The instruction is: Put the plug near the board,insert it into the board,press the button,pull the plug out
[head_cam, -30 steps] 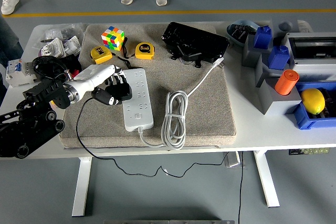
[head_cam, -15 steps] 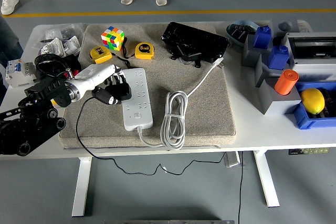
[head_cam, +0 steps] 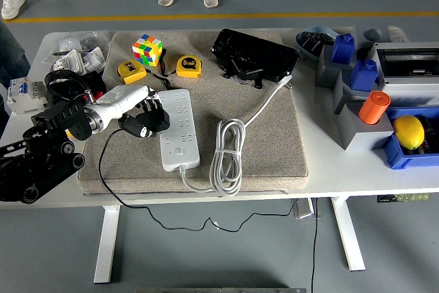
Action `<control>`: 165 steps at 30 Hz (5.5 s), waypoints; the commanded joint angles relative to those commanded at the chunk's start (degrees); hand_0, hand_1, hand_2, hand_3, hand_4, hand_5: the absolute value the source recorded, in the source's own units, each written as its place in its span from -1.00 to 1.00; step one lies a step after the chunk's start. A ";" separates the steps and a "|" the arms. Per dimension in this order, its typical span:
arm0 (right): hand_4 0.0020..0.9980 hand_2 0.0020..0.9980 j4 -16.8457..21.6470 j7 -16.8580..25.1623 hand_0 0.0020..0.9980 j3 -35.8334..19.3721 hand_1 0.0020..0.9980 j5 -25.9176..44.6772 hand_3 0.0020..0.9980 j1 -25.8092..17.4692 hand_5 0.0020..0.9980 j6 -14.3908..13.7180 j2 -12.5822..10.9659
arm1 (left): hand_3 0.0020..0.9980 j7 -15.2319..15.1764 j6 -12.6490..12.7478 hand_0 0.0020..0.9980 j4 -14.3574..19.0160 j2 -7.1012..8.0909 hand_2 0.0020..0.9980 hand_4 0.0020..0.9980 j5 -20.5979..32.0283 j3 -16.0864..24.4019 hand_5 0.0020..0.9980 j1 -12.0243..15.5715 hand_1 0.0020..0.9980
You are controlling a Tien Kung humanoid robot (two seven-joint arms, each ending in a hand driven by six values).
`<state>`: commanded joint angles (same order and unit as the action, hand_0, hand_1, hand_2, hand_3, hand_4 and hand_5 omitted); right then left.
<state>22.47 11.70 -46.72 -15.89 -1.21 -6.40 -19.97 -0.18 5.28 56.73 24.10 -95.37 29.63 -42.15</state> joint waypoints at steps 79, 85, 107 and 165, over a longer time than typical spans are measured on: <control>1.00 0.46 0.06 1.06 0.42 -0.13 0.44 -0.17 0.28 -0.39 0.24 -0.24 0.08 | 0.53 -5.65 11.30 0.51 10.83 2.94 0.52 0.92 7.57 14.21 0.69 20.33 0.54; 1.00 0.46 0.07 1.07 0.42 -0.39 0.44 -0.25 0.28 -0.42 0.24 -0.27 0.13 | 0.53 -5.44 11.11 0.51 10.76 2.54 0.52 0.91 7.83 12.73 0.70 19.49 0.54; 1.00 0.46 0.46 1.08 0.42 -0.99 0.44 -0.85 0.26 -0.35 0.24 -0.32 0.24 | 0.48 -6.41 10.69 0.46 12.51 2.14 0.47 0.87 6.73 11.08 0.70 18.47 0.49; 1.00 0.46 0.52 1.27 0.42 -0.81 0.43 -0.84 0.26 0.01 0.23 -0.33 0.33 | 0.44 -6.60 8.97 0.43 14.36 2.30 0.42 0.80 3.41 6.60 0.68 13.89 0.44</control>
<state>22.98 12.97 -47.53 -16.73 -1.20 -6.73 -19.64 -6.77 14.26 71.09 26.40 -91.96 36.24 -28.26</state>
